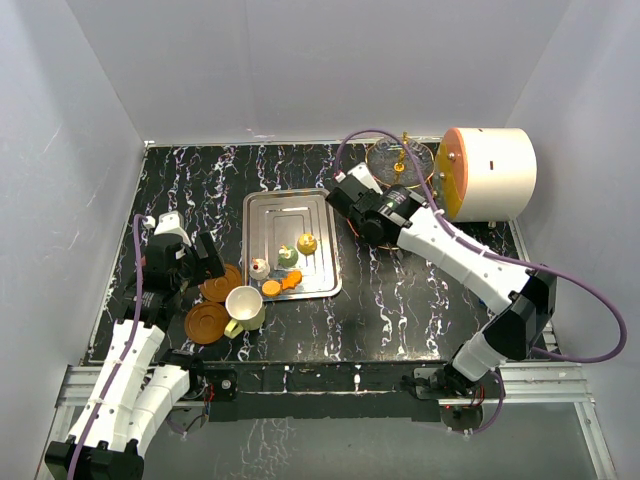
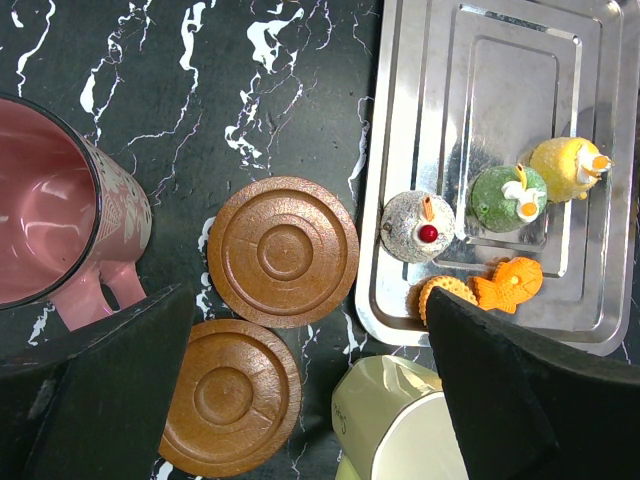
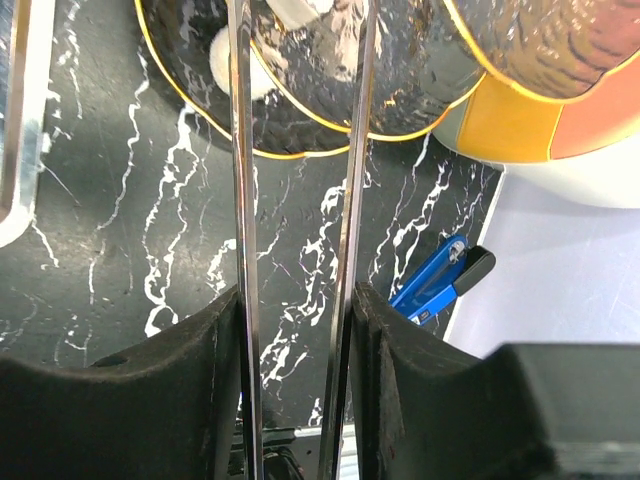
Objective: Serve the afternoon tea
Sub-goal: Adjust the desert at the desert table, then adjust the dessert on the tray.
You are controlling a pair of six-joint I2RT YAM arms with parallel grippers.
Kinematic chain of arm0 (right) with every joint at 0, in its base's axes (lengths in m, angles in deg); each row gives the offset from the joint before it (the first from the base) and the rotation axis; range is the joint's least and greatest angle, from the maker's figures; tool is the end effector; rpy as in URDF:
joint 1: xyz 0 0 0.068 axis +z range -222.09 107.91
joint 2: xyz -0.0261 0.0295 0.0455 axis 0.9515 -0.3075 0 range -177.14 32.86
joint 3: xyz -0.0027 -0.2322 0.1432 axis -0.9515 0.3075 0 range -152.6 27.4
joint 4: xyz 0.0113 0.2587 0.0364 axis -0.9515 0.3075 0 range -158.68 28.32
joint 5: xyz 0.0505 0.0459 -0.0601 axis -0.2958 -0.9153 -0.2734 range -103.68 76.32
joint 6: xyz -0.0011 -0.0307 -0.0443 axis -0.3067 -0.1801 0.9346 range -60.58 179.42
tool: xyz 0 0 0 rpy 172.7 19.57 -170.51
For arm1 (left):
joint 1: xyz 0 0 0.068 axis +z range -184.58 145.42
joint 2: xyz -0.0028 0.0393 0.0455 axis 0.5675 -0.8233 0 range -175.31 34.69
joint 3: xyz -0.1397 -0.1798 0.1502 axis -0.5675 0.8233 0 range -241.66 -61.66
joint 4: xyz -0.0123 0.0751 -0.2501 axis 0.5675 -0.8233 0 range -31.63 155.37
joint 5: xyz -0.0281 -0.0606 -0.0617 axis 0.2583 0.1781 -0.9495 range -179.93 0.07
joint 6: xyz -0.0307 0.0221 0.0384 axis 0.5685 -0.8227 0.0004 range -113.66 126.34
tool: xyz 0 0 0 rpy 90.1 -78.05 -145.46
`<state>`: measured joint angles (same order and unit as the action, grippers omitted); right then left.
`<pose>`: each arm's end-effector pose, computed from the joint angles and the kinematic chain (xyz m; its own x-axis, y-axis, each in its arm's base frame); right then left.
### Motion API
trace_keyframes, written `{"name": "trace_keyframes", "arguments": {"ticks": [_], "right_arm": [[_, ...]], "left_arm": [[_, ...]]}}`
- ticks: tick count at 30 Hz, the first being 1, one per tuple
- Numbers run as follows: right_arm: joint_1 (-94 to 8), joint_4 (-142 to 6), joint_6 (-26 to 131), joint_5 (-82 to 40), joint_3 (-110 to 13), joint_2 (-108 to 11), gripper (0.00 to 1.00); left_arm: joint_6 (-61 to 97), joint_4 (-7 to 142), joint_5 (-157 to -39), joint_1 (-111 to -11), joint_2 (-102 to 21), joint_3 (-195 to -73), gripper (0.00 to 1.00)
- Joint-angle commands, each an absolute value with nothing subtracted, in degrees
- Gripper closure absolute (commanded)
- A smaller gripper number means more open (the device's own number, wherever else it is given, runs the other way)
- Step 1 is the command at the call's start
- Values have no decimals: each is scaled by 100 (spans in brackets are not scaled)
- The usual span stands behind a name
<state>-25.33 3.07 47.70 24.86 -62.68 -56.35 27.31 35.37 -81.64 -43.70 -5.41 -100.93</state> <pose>0.2174 0.1988 0.3450 -0.7210 -0.5348 -0.4405 -0.2895 0.8101 -0.5098 0.1565 -0.0199 0.2840 -0.4848 -0.2810 -0.8283 -0.1489 0.9597 -0.2384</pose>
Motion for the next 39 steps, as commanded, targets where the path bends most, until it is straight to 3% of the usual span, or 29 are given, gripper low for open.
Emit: {"name": "trace_keyframes", "arguments": {"ticks": [1,10,19,26,39], "right_arm": [[-2516,126,4829,2450,-6867,-5455,60],[-2516,-34,4699,1408,-7115,-5115,58],[-2518,-1173,4173,-702,-6169,-4739,58],[-2516,-1648,3979,-1073,-5362,-5054,56],[-2513,-1799,4263,-952,-5450,-5829,51]], "left_arm": [[2673,3585,-8214,-4380,-530,-10128,1],[2670,3588,-8199,-4376,-521,-10130,1],[2690,3548,-8108,-4381,-410,-10144,1],[2704,3533,-8051,-4381,-308,-10151,1],[2717,3505,-7982,-4381,-293,-10165,1]]}}
